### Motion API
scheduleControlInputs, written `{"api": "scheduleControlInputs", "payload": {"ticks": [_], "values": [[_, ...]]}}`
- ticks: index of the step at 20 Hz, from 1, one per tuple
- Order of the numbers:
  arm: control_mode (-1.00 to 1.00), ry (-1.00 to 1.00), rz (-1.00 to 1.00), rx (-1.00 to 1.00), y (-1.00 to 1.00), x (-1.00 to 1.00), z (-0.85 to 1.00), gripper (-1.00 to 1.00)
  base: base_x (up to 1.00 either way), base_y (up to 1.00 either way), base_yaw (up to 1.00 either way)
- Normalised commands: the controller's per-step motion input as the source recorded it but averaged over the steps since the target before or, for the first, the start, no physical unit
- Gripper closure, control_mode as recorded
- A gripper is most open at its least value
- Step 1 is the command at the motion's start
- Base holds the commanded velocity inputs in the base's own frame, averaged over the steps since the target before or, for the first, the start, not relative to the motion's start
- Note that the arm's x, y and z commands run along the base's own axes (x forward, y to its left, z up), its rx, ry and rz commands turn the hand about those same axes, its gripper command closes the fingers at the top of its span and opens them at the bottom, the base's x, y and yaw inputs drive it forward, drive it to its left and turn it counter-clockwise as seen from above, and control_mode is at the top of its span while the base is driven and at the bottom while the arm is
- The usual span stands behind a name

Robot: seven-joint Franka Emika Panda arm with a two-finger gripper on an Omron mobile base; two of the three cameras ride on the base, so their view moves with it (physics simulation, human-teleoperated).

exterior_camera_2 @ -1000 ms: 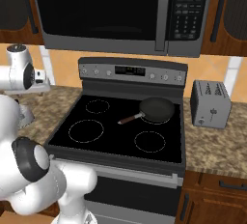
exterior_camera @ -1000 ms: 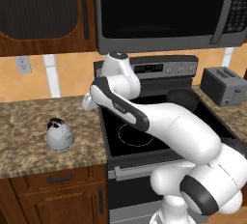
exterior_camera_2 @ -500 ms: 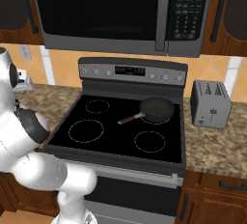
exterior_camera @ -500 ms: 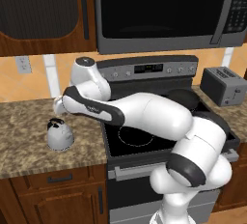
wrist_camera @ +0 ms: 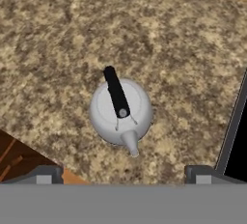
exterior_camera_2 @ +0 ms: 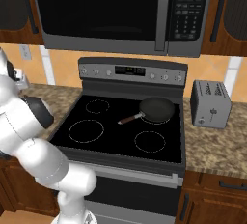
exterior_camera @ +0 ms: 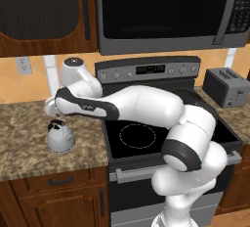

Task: Pick the kettle from the counter and place it on a stove burner. Then turn the burner on.

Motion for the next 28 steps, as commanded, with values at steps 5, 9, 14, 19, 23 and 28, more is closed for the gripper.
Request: {"api": "scheduleControlInputs", "payload": {"ticks": [5, 9, 14, 19, 23, 28], "values": [[-1.0, 0.0, 0.0, 0.0, 0.23, 0.16, -0.2, -1.0, 0.0, 0.0, 0.0], [-1.0, 0.0, 0.0, 0.0, 0.13, 0.12, -0.3, -1.0, 0.0, 0.0, 0.0], [-1.0, 0.04, 0.0, 0.0, 0.0, 0.11, -0.35, -1.0, 0.0, 0.0, 0.0], [-1.0, 0.04, 0.0, 0.0, 0.0, 0.04, -0.26, -1.0, 0.0, 0.0, 0.0], [-1.0, 0.05, 0.0, 0.0, 0.02, 0.21, -0.27, -1.0, 0.0, 0.0, 0.0], [-1.0, 0.05, 0.0, 0.0, 0.0, 0.17, -0.21, -1.0, 0.0, 0.0, 0.0]]}}
